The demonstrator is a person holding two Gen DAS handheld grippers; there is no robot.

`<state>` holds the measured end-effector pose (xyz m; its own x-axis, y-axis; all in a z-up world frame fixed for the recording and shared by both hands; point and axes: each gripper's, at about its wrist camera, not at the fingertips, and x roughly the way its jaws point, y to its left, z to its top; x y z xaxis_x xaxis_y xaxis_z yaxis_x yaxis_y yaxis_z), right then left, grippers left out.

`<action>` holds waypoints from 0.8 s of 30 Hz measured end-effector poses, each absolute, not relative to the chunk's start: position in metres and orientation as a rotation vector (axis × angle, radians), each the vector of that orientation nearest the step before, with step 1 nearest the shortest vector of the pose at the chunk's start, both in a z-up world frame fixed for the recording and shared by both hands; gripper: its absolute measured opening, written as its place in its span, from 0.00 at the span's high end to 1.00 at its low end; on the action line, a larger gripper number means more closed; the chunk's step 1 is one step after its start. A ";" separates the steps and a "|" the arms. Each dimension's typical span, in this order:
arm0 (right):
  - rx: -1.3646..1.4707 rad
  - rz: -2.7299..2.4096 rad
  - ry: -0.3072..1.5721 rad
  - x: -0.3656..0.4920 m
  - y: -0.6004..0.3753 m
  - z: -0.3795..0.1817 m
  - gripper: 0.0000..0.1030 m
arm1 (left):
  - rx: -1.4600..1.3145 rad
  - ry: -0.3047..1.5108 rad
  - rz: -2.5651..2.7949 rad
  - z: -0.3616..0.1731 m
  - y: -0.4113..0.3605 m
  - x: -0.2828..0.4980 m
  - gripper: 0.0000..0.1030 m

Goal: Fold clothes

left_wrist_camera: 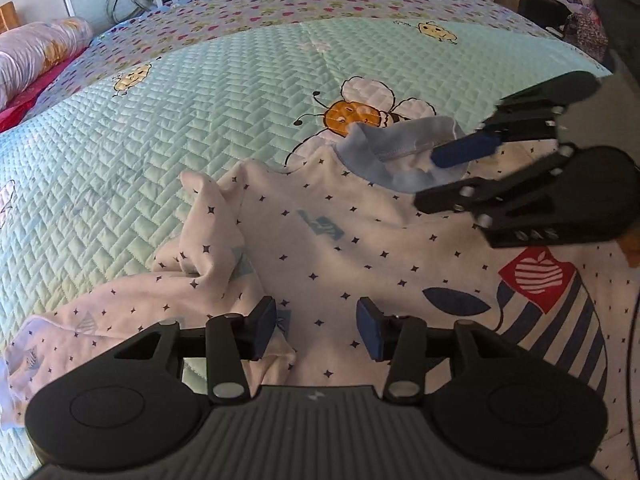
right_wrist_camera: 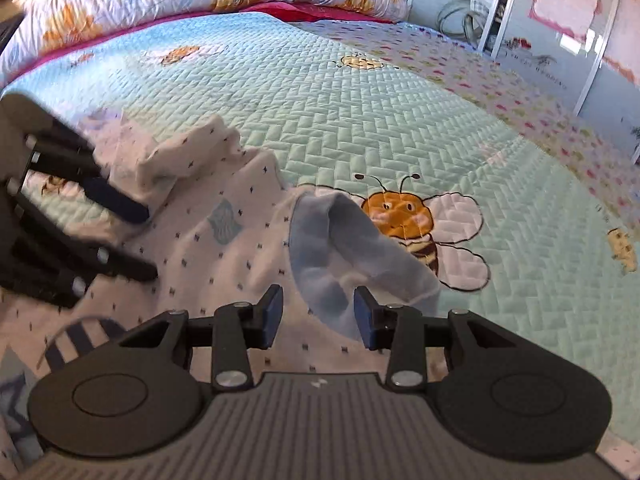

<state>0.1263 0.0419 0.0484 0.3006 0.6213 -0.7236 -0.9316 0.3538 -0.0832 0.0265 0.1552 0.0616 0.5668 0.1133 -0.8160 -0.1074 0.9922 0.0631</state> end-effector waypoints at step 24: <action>-0.581 1.176 0.721 0.150 0.062 0.060 0.98 | -0.024 0.945 0.116 0.062 0.169 0.031 0.49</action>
